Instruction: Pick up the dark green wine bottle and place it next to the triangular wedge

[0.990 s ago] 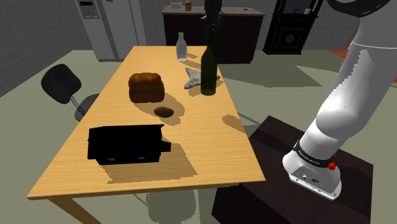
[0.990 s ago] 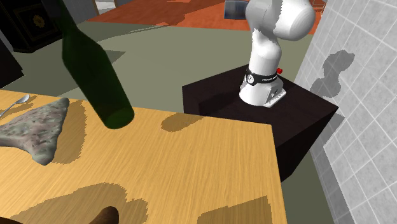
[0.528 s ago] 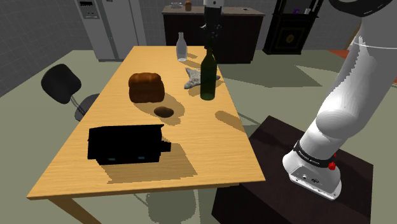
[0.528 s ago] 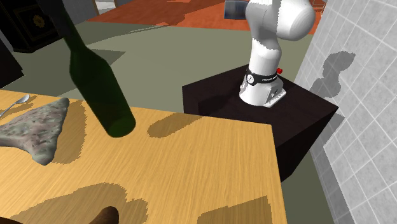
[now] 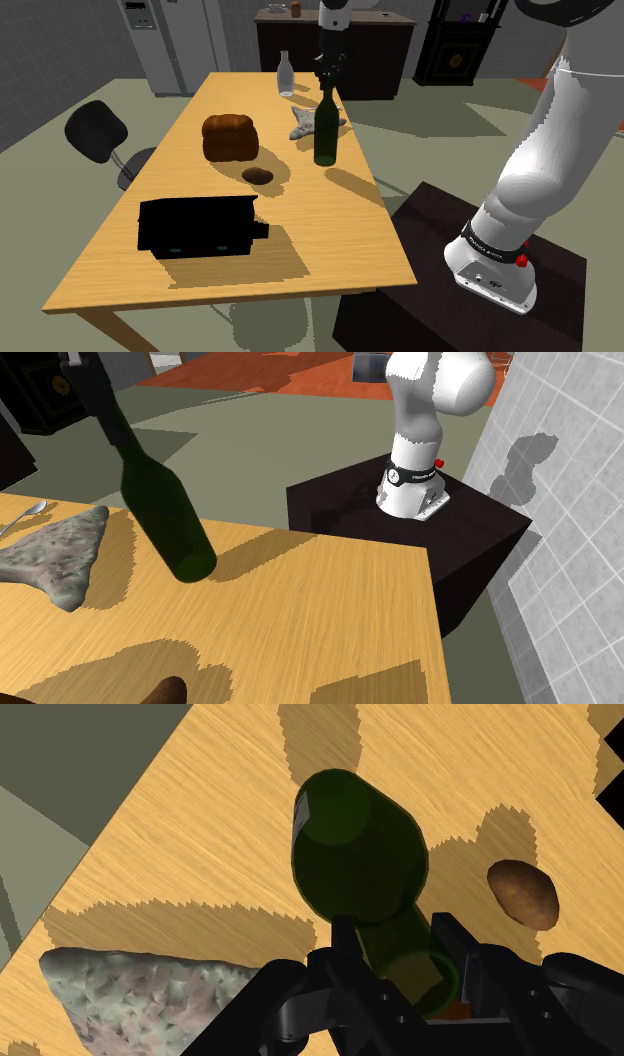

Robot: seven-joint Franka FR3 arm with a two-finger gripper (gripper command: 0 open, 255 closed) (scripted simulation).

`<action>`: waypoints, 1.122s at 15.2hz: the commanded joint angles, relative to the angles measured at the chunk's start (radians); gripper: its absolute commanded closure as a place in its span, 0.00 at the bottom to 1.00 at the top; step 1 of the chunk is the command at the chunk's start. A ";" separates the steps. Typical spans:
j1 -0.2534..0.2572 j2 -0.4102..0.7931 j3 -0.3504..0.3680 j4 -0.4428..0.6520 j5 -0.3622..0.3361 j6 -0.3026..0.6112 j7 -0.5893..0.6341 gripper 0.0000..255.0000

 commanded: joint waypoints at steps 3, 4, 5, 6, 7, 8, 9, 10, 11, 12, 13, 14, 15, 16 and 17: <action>0.000 0.006 0.000 -0.046 0.001 0.052 -0.003 1.00; 0.000 0.007 0.000 -0.054 0.001 0.062 -0.004 1.00; 0.000 0.007 0.000 -0.054 0.001 0.062 -0.004 1.00; 0.000 0.007 0.000 -0.054 0.001 0.062 -0.004 1.00; 0.000 0.007 0.000 -0.054 0.001 0.062 -0.004 1.00; 0.000 0.007 0.000 -0.054 0.001 0.062 -0.004 1.00; 0.000 0.007 0.000 -0.054 0.001 0.062 -0.004 1.00; 0.000 0.007 0.000 -0.054 0.001 0.062 -0.004 1.00; 0.000 0.007 0.000 -0.054 0.001 0.062 -0.004 1.00; 0.000 0.007 0.000 -0.053 0.001 0.062 -0.004 0.00; 0.000 0.007 0.000 -0.053 0.001 0.062 -0.004 0.00; 0.000 0.007 0.000 -0.053 0.001 0.062 -0.004 0.00; 0.000 0.007 0.000 -0.053 0.001 0.062 -0.004 0.00; 0.000 0.007 0.000 -0.053 0.001 0.062 -0.004 0.00; 0.000 0.007 0.000 -0.053 0.001 0.062 -0.004 0.00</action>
